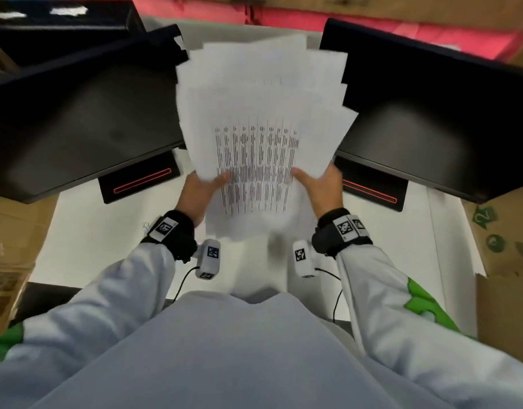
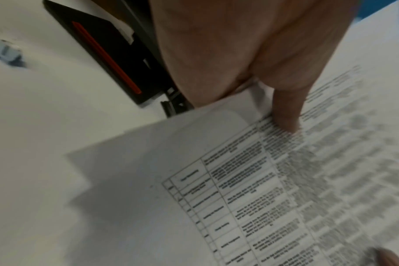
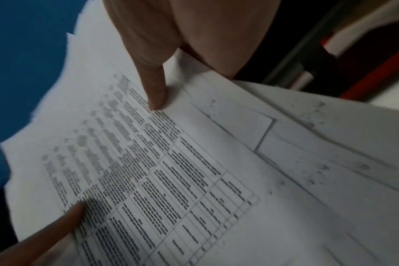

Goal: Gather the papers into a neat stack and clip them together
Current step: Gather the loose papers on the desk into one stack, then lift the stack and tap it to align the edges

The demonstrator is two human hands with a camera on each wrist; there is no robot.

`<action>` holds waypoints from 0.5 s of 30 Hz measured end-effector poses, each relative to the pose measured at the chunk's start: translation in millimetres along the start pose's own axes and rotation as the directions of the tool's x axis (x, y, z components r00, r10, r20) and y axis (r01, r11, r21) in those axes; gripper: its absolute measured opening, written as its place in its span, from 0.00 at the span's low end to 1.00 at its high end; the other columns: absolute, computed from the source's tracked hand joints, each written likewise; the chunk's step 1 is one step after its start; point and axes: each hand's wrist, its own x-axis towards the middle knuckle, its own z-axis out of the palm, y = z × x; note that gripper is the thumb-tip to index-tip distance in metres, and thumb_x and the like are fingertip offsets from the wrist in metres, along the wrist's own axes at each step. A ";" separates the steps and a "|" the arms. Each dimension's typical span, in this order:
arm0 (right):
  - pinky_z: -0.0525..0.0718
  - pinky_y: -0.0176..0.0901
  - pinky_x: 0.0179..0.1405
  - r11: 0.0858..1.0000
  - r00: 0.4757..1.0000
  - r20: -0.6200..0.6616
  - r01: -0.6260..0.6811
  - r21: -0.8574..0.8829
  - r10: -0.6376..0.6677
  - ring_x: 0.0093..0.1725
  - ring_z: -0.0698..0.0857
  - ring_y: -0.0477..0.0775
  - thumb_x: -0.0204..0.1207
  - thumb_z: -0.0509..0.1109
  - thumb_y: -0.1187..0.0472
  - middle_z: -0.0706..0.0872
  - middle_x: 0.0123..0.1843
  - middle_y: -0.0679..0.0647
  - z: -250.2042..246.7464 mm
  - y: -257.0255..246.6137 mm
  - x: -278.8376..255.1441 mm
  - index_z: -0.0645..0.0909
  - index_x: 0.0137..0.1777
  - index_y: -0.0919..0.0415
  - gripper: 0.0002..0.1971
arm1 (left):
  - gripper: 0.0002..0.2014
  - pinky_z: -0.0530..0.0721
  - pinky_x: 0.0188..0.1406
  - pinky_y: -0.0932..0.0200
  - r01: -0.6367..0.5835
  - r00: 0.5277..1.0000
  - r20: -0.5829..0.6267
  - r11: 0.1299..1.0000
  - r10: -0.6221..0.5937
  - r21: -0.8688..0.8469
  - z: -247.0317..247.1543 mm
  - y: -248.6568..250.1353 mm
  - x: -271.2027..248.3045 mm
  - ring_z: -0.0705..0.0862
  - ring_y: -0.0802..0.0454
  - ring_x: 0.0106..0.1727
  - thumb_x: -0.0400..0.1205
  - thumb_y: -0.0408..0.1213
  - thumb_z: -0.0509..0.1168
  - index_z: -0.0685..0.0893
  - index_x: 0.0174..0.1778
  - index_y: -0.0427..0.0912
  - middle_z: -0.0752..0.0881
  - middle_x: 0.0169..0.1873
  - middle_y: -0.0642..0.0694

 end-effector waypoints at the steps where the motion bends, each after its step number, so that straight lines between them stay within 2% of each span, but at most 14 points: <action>1: 0.86 0.34 0.57 0.999 0.999 -0.014 0.040 0.015 -0.040 0.56 0.89 0.47 0.71 0.80 0.64 0.90 0.58 0.52 -5.3 -14.5 -2.6 0.84 0.61 0.59 0.18 | 0.20 0.80 0.75 0.53 -0.018 1.000 -0.015 0.999 0.017 -0.038 -3.7 9.3 0.6 0.87 0.52 0.68 0.79 0.44 0.77 0.86 0.66 0.45 0.89 0.65 0.45; 3: 0.87 0.35 0.57 0.994 0.995 -0.023 0.093 0.053 -0.092 0.57 0.90 0.48 0.70 0.80 0.65 0.91 0.57 0.53 -11.1 -26.0 -8.4 0.84 0.59 0.59 0.18 | 0.33 0.73 0.79 0.55 -0.003 0.999 -0.049 0.998 0.000 -0.060 -7.6 18.6 0.2 0.85 0.57 0.68 0.73 0.53 0.80 0.84 0.67 0.34 0.89 0.64 0.42; 4: 0.87 0.35 0.57 0.993 0.995 -0.019 0.096 0.071 -0.095 0.57 0.90 0.49 0.69 0.81 0.66 0.91 0.57 0.54 -10.7 -24.5 -10.4 0.84 0.61 0.62 0.19 | 0.33 0.73 0.76 0.61 0.017 0.999 -0.050 0.997 -0.021 -0.071 -6.1 19.0 0.7 0.85 0.63 0.66 0.75 0.50 0.79 0.83 0.69 0.31 0.90 0.63 0.45; 6: 0.86 0.33 0.56 0.994 0.997 -0.018 0.071 0.083 -0.070 0.57 0.90 0.50 0.68 0.81 0.67 0.91 0.58 0.56 -6.1 -15.1 -16.2 0.83 0.63 0.67 0.23 | 0.23 0.78 0.61 0.78 0.020 1.000 -0.019 0.997 -0.021 -0.077 3.0 18.0 -2.9 0.87 0.75 0.56 0.79 0.35 0.76 0.84 0.69 0.30 0.92 0.55 0.57; 7: 0.86 0.32 0.55 0.995 0.999 -0.016 0.051 0.083 -0.050 0.55 0.90 0.48 0.68 0.81 0.68 0.91 0.57 0.55 -3.1 -8.5 -17.8 0.83 0.62 0.67 0.22 | 0.21 0.81 0.56 0.79 0.009 1.000 -0.024 0.998 -0.010 -0.057 9.6 18.0 -6.6 0.88 0.75 0.54 0.80 0.30 0.75 0.83 0.69 0.33 0.93 0.52 0.60; 8: 0.86 0.31 0.54 0.995 0.999 -0.018 0.031 0.094 -0.030 0.53 0.91 0.45 0.68 0.81 0.68 0.91 0.54 0.53 0.4 -2.0 -18.1 0.84 0.59 0.64 0.19 | 0.22 0.85 0.59 0.72 -0.005 1.000 -0.027 0.999 0.004 -0.040 15.8 16.1 -8.6 0.89 0.69 0.58 0.79 0.28 0.75 0.83 0.70 0.36 0.93 0.54 0.59; 9: 0.85 0.31 0.52 0.995 1.000 -0.021 0.012 0.095 -0.010 0.48 0.90 0.40 0.69 0.80 0.69 0.90 0.51 0.49 4.2 1.2 -18.6 0.84 0.54 0.59 0.15 | 0.24 0.86 0.66 0.60 -0.030 0.999 -0.029 0.999 0.029 -0.031 21.0 13.1 -9.7 0.89 0.60 0.63 0.78 0.28 0.77 0.83 0.70 0.39 0.92 0.59 0.53; 10: 0.84 0.31 0.49 0.996 1.000 -0.029 -0.005 0.091 0.008 0.43 0.89 0.37 0.71 0.79 0.68 0.89 0.47 0.46 7.6 3.4 -18.7 0.83 0.49 0.55 0.11 | 0.25 0.85 0.71 0.49 -0.043 0.999 -0.032 0.999 0.043 -0.028 24.9 10.4 -10.7 0.89 0.53 0.66 0.77 0.29 0.77 0.83 0.70 0.40 0.91 0.63 0.48; 11: 0.84 0.32 0.46 0.997 0.999 -0.036 -0.018 0.071 0.020 0.40 0.87 0.35 0.73 0.78 0.68 0.89 0.45 0.46 9.9 4.6 -18.0 0.82 0.45 0.54 0.10 | 0.25 0.83 0.73 0.43 -0.049 0.998 -0.038 0.998 0.047 -0.040 27.9 8.5 -9.7 0.88 0.48 0.67 0.77 0.29 0.77 0.83 0.71 0.40 0.90 0.63 0.46; 12: 0.85 0.35 0.46 0.998 0.999 -0.048 -0.011 0.060 0.014 0.39 0.86 0.35 0.73 0.77 0.67 0.88 0.44 0.47 11.0 5.6 -17.0 0.82 0.44 0.54 0.09 | 0.25 0.82 0.74 0.40 -0.053 0.997 -0.055 0.997 0.050 -0.056 29.9 7.7 -8.1 0.88 0.46 0.67 0.77 0.28 0.77 0.83 0.71 0.38 0.90 0.62 0.45; 14: 0.88 0.42 0.52 0.997 0.997 -0.075 0.032 0.064 -0.027 0.40 0.87 0.35 0.74 0.77 0.65 0.89 0.43 0.45 7.7 3.9 -13.8 0.83 0.46 0.54 0.07 | 0.24 0.82 0.74 0.41 -0.060 0.995 -0.084 0.995 0.054 -0.082 31.5 14.0 -6.8 0.88 0.46 0.67 0.77 0.29 0.77 0.84 0.70 0.36 0.91 0.61 0.45; 15: 0.88 0.41 0.55 0.996 0.996 -0.072 0.058 0.071 -0.053 0.42 0.88 0.35 0.74 0.77 0.65 0.89 0.45 0.43 4.4 1.7 -12.6 0.84 0.49 0.54 0.08 | 0.24 0.82 0.74 0.42 -0.066 0.994 -0.088 0.994 0.058 -0.085 28.9 17.1 -5.7 0.88 0.47 0.67 0.77 0.29 0.77 0.84 0.70 0.36 0.91 0.62 0.44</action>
